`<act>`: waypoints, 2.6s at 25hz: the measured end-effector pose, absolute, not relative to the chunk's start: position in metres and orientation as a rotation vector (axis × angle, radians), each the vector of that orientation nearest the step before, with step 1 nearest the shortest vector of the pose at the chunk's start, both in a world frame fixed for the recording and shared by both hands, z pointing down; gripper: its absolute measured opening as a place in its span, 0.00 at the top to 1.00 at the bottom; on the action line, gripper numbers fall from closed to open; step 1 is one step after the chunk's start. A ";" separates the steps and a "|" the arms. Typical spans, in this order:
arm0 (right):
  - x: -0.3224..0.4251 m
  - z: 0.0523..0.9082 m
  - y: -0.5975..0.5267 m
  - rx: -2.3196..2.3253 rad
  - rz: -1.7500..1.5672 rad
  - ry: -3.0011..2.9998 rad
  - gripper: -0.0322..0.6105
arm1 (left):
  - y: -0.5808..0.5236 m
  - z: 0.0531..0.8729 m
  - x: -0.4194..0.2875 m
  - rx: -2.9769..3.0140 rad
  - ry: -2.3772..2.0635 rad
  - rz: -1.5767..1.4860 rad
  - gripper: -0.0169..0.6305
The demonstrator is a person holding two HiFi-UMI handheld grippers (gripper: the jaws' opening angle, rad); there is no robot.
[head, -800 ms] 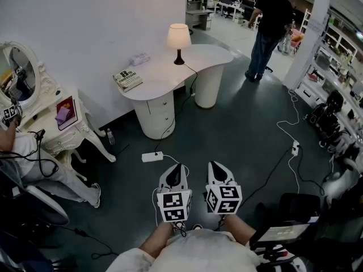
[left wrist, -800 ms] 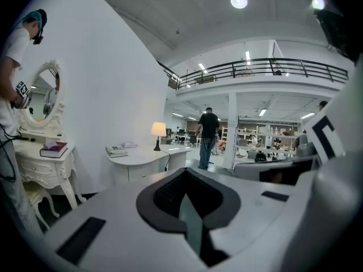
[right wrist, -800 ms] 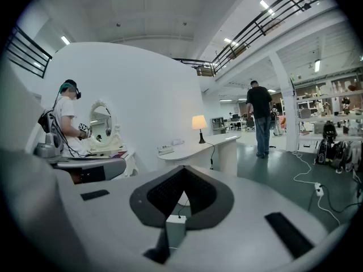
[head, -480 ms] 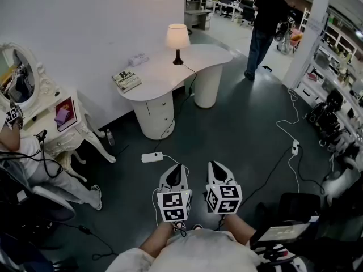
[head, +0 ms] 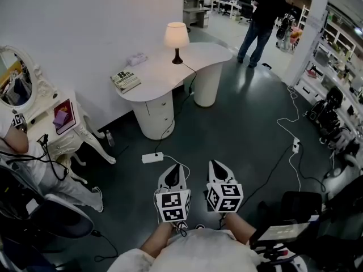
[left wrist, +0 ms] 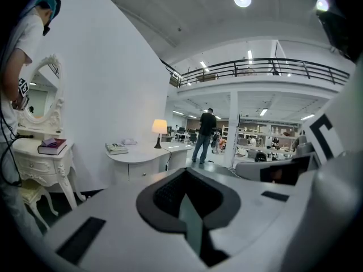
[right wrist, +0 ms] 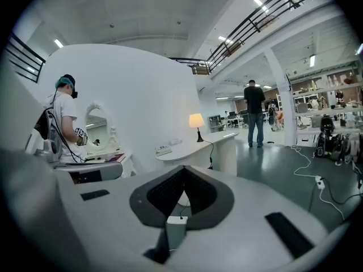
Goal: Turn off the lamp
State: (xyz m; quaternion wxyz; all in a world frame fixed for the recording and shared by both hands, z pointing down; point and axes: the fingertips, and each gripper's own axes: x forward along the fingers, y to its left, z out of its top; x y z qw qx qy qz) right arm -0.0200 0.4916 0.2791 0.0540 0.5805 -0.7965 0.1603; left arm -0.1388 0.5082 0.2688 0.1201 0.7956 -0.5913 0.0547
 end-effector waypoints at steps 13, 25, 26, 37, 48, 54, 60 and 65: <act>-0.033 0.302 0.454 1.823 0.531 -2.351 0.95 | 0.464 0.294 -0.159 2.337 -1.661 0.199 0.96; -0.009 0.312 0.384 1.800 0.543 -2.335 0.95 | 0.396 0.306 -0.137 2.315 -1.658 0.229 0.96; -0.007 0.312 0.376 1.793 0.542 -2.339 0.95 | 0.388 0.306 -0.134 2.312 -1.662 0.229 0.96; 0.029 0.305 0.294 1.708 0.514 -2.372 0.95 | 0.311 0.303 -0.096 2.275 -1.702 0.244 0.96; 0.064 0.323 0.237 1.638 0.563 -2.394 0.95 | 0.254 0.316 -0.063 2.219 -1.748 0.290 0.96; 0.078 0.332 0.219 1.615 0.598 -2.399 0.95 | 0.239 0.326 -0.046 2.190 -1.750 0.322 0.96; 0.085 0.338 0.202 1.607 0.639 -2.389 0.95 | 0.222 0.329 -0.042 2.179 -1.750 0.345 0.96; 0.093 0.342 0.173 1.623 0.633 -2.386 0.95 | 0.191 0.334 -0.041 2.174 -1.757 0.334 0.96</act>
